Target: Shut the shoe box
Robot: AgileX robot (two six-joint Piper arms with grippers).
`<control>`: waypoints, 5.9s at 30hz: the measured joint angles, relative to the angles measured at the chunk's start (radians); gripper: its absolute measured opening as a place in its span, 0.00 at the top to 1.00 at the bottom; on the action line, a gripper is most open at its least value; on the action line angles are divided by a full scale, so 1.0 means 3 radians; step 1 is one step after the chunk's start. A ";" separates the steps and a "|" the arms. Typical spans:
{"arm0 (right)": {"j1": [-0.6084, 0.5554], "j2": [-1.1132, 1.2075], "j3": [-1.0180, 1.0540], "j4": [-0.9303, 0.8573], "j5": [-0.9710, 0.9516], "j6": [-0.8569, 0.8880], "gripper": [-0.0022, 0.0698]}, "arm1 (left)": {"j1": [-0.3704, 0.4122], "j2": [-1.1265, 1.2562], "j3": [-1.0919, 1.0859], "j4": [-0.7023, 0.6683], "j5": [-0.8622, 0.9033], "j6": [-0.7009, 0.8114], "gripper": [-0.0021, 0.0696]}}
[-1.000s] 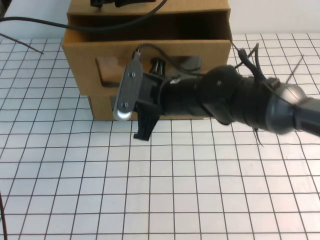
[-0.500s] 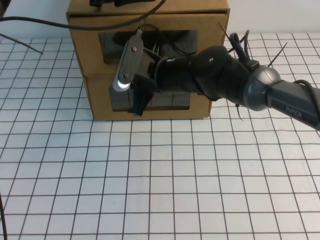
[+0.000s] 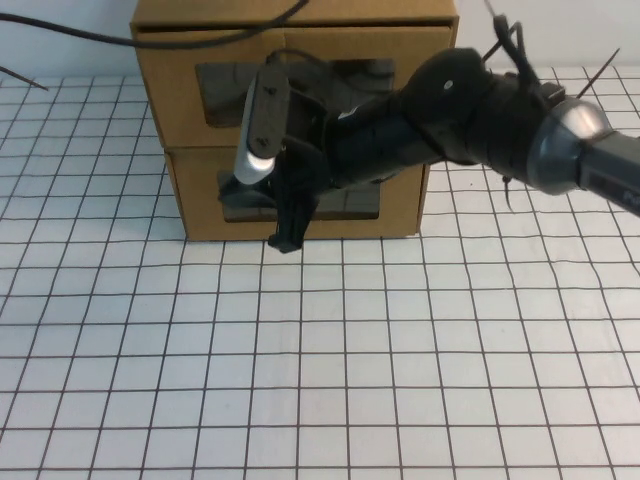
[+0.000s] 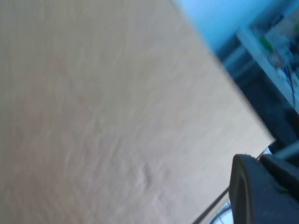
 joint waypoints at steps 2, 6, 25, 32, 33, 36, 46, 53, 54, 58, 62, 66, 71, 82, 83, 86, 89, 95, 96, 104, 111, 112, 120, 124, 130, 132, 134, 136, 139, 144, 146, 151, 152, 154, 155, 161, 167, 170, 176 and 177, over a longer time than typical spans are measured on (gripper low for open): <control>0.0000 -0.0156 0.0000 -0.0096 0.0059 0.0141 0.99 | 0.0006 -0.0173 0.0000 0.0065 -0.0123 0.0029 0.97; 0.0000 -0.0500 0.0000 -0.0140 0.0085 0.0367 0.99 | 0.0006 -0.0519 0.0000 0.0212 -0.0301 0.0064 0.97; -0.0360 -0.2172 0.0348 -0.1519 -0.0140 0.3235 0.99 | 0.0006 -0.2060 0.0643 0.0948 0.0157 0.0106 0.97; -0.0447 -0.3212 0.1509 -0.1525 -0.0619 0.3527 0.99 | 0.0006 -0.3168 0.2003 0.1075 -0.0109 0.0196 0.97; -0.0454 -0.3381 0.1656 -0.1506 -0.0661 0.3554 0.99 | 0.0006 -0.3349 0.2241 0.1084 -0.0223 0.0209 0.97; -0.0454 -0.3852 0.2159 -0.1522 -0.0812 0.3663 0.99 | 0.0006 -0.3859 0.2899 0.1083 -0.0608 0.0275 0.97; -0.0454 -0.5349 0.3457 -0.2407 -0.0945 0.4707 0.99 | 0.0006 -0.5206 0.4571 0.1091 -0.1345 0.0161 0.97; -0.0454 -0.6244 0.4062 -0.3776 -0.0603 0.5918 0.99 | 0.0006 -0.5851 0.5269 0.1072 -0.1462 0.0088 0.97; -0.0454 -0.6360 0.4149 -0.3863 -0.0575 0.5970 0.99 | 0.0006 -0.5943 0.5349 0.1072 -0.1468 0.0088 0.97; -0.0459 -0.6697 0.4479 -0.3984 -0.0530 0.6053 0.99 | 0.0006 -0.6180 0.5660 0.1072 -0.1682 0.0082 0.97; -0.0466 -0.6831 0.4746 -0.4005 -0.0517 0.6060 0.99 | 0.0006 -0.6212 0.6032 0.1072 -0.2094 0.0082 0.97; -0.0466 -0.6833 0.4868 -0.4018 -0.0494 0.6060 0.99 | 0.0006 -0.6212 0.6342 0.1072 -0.2475 0.0082 0.97; -0.0466 -0.6838 0.4874 -0.4018 -0.0487 0.6060 0.99 | 0.0006 -0.6212 0.6520 0.1059 -0.2797 0.0082 0.97; -0.0466 -0.6838 0.4874 -0.4018 -0.0487 0.6060 0.99 | 0.0006 -0.6212 0.6526 0.1039 -0.2865 0.0082 0.97; -0.0466 -0.6838 0.4874 -0.4018 -0.0487 0.6060 0.99 | 0.0006 -0.6212 0.6526 0.1039 -0.2865 0.0082 0.97; -0.0466 -0.6838 0.4874 -0.4018 -0.0487 0.6060 0.99 | 0.0006 -0.6212 0.6526 0.1039 -0.2873 0.0082 0.97; -0.0466 -0.6838 0.4874 -0.4018 -0.0487 0.6060 0.99 | 0.0006 -0.6212 0.6526 0.1039 -0.2872 0.0082 0.97; -0.0466 -0.6838 0.4874 -0.4018 -0.0487 0.6060 0.99 | 0.0006 -0.6212 0.6526 0.1039 -0.2872 0.0082 0.97; -0.0466 -0.6838 0.4874 -0.4018 -0.0487 0.6060 0.99 | 0.0006 -0.6212 0.6526 0.1039 -0.2872 0.0082 0.97; -0.0466 -0.6838 0.4874 -0.4018 -0.0487 0.6060 0.99 | 0.0006 -0.6372 0.6776 0.1944 -0.2925 -0.0285 0.97; -0.0466 -0.6838 0.4874 -0.3998 -0.0487 0.6061 0.99 | 0.0006 -0.6784 0.7596 0.2692 -0.3087 -0.0885 0.97; -0.0466 -0.6838 0.4874 -0.3991 -0.0487 0.6061 0.99 | 0.0006 -0.6806 0.7679 0.2709 -0.3079 -0.0895 0.97; -0.0466 -0.6838 0.4874 -0.3985 -0.0487 0.6061 0.99 | 0.0006 -0.6817 0.7742 0.2754 -0.2607 -0.0934 0.97; -0.0466 -0.6838 0.4874 -0.3980 -0.0487 0.6061 0.99 | 0.0006 -0.6820 0.7742 0.2754 -0.2585 -0.0942 0.97; -0.0466 -0.6838 0.4874 -0.3980 -0.0487 0.6061 0.99 | 0.0006 -0.6820 0.7742 0.2754 -0.2585 -0.0942 0.97; -0.0466 -0.6838 0.4874 -0.3980 -0.0487 0.6061 0.99 | 0.0006 -0.6820 0.7742 0.2754 -0.2585 -0.0942 0.97; -0.0466 -0.6838 0.4874 -0.3980 -0.0487 0.6061 0.99 | 0.0006 -0.6820 0.7742 0.2754 -0.2585 -0.0942 0.97; -0.0466 -0.6838 0.4874 -0.3980 -0.0487 0.6061 0.99 | 0.0006 -0.6820 0.7742 0.2754 -0.2585 -0.0942 0.97; -0.0466 -0.6838 0.4874 -0.3980 -0.0487 0.6061 0.99 | 0.0006 -0.6820 0.7742 0.2754 -0.2585 -0.0942 0.97; -0.0523 -0.6838 0.4874 -0.3972 -0.0487 0.6061 0.99 | 0.0006 -0.6820 0.7742 0.2754 -0.2585 -0.0942 0.97; -0.0620 -0.6838 0.4874 -0.3972 -0.0487 0.6061 0.99 | 0.0006 -0.6820 0.7742 0.2754 -0.2585 -0.0942 0.97; -0.0827 -0.6898 0.4874 -0.4064 -0.0487 0.6061 0.99 | 0.0006 -0.6820 0.7742 0.2754 -0.2585 -0.0942 0.97; -0.0865 -0.6903 0.4889 -0.4074 -0.0504 0.6061 0.99 | 0.0006 -0.6825 0.7742 0.2754 -0.2579 -0.0942 0.97; -0.0942 -0.6915 0.4997 -0.4095 -0.0550 0.6061 0.99 | 0.0006 -0.6825 0.7742 0.2754 -0.2580 -0.0942 0.97; -0.0992 -0.6915 0.5073 -0.4097 -0.0567 0.6061 0.99 | 0.0006 -0.6825 0.7742 0.2754 -0.2580 -0.0942 0.97; -0.1352 -0.6915 0.5633 -0.4095 -0.0835 0.6061 0.99 | 0.0006 -0.6825 0.7742 0.2754 -0.2580 -0.0942 0.97; -0.1606 -0.6915 0.6003 -0.4014 -0.1320 0.6067 0.99 | 0.0006 -0.6827 0.7742 0.2754 -0.2580 -0.0944 0.97; -0.1612 -0.6915 0.6003 -0.3901 -0.1241 0.6067 0.99 | 0.0006 -0.6833 0.7742 0.2754 -0.2580 -0.0944 0.97; -0.1677 -0.6915 0.6006 -0.3830 -0.1207 0.6067 0.99 | 0.0006 -0.6833 0.7742 0.2754 -0.2580 -0.0944 0.97; -0.1677 -0.6915 0.6006 -0.3830 -0.1207 0.6067 0.99 | 0.0006 -0.6833 0.7742 0.2754 -0.2580 -0.0944 0.97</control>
